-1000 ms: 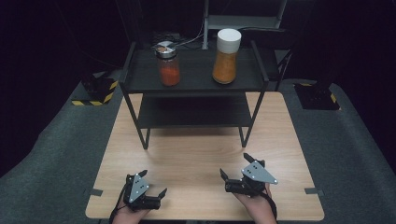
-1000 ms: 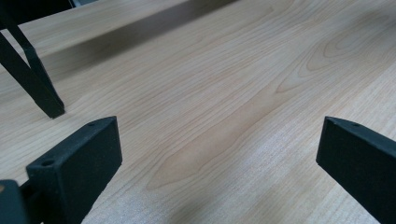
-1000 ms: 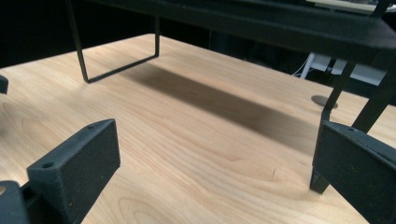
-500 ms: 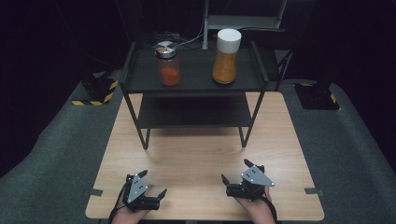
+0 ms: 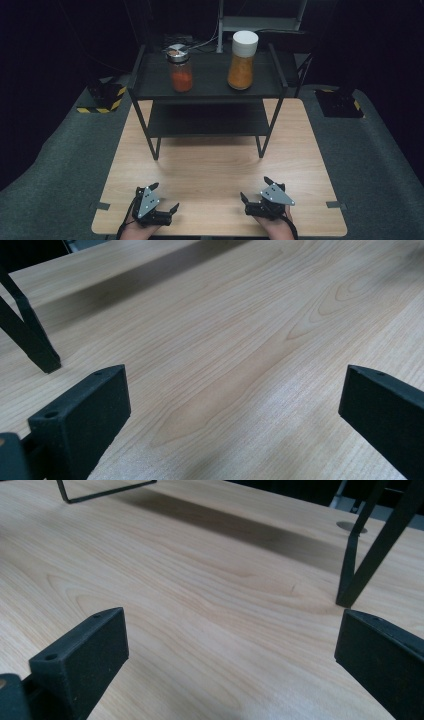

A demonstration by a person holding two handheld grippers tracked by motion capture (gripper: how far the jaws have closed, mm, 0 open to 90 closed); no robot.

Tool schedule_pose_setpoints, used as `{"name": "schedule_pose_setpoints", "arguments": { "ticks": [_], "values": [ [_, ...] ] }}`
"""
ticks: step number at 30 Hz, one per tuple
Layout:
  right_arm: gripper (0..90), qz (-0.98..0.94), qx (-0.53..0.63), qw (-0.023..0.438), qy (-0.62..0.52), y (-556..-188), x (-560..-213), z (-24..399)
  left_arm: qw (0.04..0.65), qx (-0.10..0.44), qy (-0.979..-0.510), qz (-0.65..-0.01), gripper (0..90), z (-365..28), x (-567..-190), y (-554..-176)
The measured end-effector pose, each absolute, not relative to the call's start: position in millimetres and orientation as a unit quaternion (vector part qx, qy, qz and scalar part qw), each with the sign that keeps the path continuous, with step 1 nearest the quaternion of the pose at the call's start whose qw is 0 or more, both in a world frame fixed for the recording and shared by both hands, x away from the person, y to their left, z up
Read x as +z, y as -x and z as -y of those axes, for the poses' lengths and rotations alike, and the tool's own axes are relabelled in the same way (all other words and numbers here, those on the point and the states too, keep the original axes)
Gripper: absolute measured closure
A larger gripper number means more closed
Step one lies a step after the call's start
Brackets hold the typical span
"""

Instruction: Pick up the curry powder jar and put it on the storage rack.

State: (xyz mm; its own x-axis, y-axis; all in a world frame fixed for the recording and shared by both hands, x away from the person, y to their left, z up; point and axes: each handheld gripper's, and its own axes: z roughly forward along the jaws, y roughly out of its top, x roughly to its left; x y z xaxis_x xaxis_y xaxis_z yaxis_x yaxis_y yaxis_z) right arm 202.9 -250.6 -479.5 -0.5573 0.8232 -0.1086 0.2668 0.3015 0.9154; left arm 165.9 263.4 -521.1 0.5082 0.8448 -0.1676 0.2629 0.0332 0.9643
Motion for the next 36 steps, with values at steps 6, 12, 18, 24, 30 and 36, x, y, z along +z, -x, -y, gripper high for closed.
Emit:
{"name": "schedule_pose_setpoints", "arguments": {
  "ticks": [6, 12, 18, 24, 30, 36],
  "values": [
    [0.1, -0.753, 0.458, 0.306, -0.360, -198.1, -481.1, 253.0, 0.576, 0.251, -0.652, -0.424, 0.4, -263.6, -520.8, -166.1],
    [0.1, -0.757, 0.448, 0.312, -0.359, -195.2, -479.8, 256.2, 0.570, 0.260, -0.657, -0.420, 0.4, -260.7, -520.8, -165.0],
    [0.0, -0.749, 0.448, 0.317, -0.371, -188.9, -480.5, 262.3, 0.567, 0.263, -0.660, -0.416, 0.4, -259.0, -520.9, -164.9],
    [0.1, -0.755, 0.437, 0.318, -0.371, -187.7, -478.2, 262.1, 0.563, 0.271, -0.668, -0.404, 0.6, -257.5, -521.8, -163.1],
    [0.0, -0.760, 0.430, 0.320, -0.367, -186.9, -476.9, 260.1, 0.569, 0.271, -0.663, -0.406, 0.6, -257.4, -523.3, -162.3],
    [0.1, -0.768, 0.419, 0.321, -0.363, -187.9, -475.0, 256.5, 0.568, 0.271, -0.662, -0.408, 0.6, -258.0, -522.8, -162.5]
  ]
}}
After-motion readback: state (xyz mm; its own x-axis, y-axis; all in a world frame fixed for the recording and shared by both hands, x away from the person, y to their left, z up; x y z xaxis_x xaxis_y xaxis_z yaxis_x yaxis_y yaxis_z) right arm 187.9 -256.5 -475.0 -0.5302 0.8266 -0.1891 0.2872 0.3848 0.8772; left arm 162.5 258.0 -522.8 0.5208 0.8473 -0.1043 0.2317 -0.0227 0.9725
